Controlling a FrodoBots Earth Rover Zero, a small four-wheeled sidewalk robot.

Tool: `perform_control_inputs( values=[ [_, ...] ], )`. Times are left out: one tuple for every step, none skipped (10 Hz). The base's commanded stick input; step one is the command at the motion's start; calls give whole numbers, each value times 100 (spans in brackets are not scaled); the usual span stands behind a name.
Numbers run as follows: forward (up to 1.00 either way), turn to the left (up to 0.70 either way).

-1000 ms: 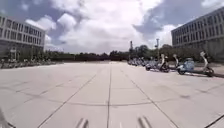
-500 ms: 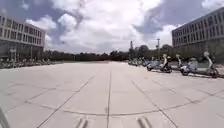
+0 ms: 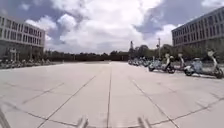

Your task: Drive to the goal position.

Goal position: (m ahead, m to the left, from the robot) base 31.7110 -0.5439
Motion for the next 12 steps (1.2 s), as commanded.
perform_control_inputs(
  values=[
    [50, 0],
    [50, 0],
    [50, 0],
    [50, 0],
    [50, 0],
    [50, 0],
    [50, 0],
    [50, 0],
    [50, 0],
    [50, 0],
    [50, 0],
    [50, 0]
  ],
)
